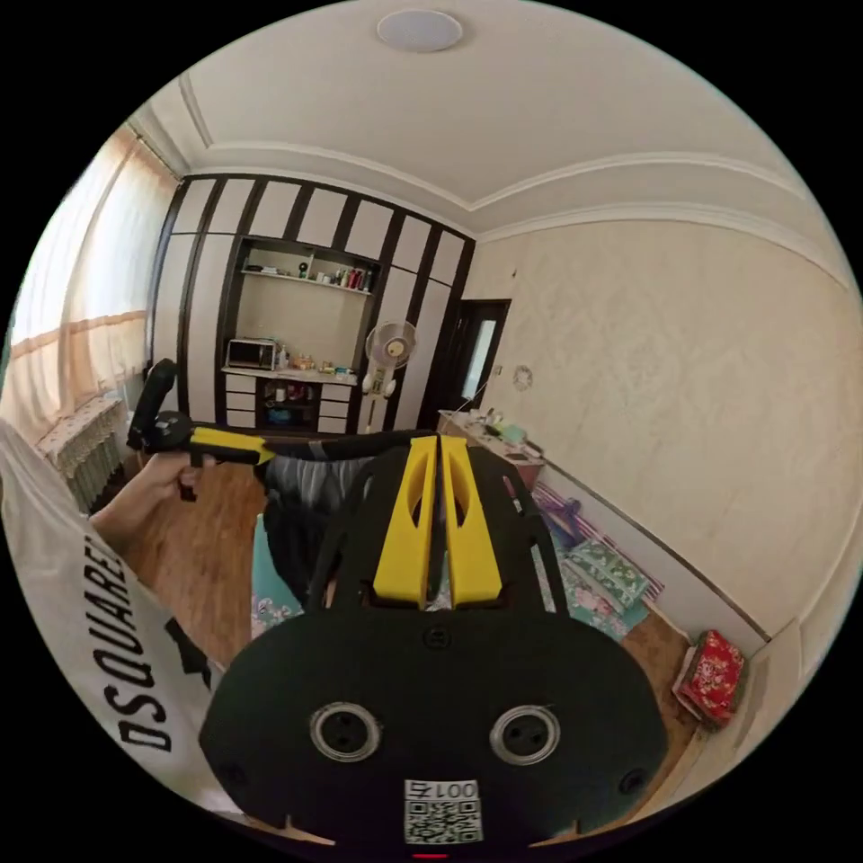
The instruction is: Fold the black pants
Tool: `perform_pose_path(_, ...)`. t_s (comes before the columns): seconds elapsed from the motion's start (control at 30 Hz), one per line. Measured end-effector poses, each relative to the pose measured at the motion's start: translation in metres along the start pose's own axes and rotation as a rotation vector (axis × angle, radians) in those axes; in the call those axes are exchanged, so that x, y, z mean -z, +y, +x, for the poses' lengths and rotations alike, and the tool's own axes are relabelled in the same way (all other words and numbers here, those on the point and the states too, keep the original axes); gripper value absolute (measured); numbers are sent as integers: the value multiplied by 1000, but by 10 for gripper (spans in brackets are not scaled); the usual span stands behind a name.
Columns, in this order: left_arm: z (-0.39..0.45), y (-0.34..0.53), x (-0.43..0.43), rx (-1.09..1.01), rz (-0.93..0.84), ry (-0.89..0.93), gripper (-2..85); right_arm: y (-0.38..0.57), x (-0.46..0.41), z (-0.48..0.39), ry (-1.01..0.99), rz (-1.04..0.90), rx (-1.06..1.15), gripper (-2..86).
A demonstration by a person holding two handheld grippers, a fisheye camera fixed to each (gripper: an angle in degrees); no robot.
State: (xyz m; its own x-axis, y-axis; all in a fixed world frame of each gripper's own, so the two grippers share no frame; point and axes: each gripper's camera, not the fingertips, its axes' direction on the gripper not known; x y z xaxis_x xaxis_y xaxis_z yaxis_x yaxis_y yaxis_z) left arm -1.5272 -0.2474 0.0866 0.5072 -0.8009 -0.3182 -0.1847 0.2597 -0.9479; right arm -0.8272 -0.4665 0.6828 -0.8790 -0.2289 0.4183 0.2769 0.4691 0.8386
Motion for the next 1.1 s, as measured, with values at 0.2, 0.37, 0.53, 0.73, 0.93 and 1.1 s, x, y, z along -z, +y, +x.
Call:
perform_pose_path(0.2,28,15,-24,-369,-305,-158,-9,73,-11,53,-489,-74,-307,0)
perform_pose_path(0.37,48,38,-59,-437,-460,-24,-9,117,-32,66,-488,-113,-455,-1)
perform_pose_path(0.53,4,76,-86,-150,-736,477,-9,195,-62,67,-437,-511,-636,-1)
perform_pose_path(0.73,-51,102,-156,67,-860,669,-9,346,-122,66,-488,-717,-1176,-1)
perform_pose_path(0.93,-72,-67,-262,-211,-661,485,-10,310,-212,184,-225,-547,-958,-1)
perform_pose_path(1.1,-145,-295,-210,-96,-241,453,-10,104,-206,305,114,-251,-581,-2)
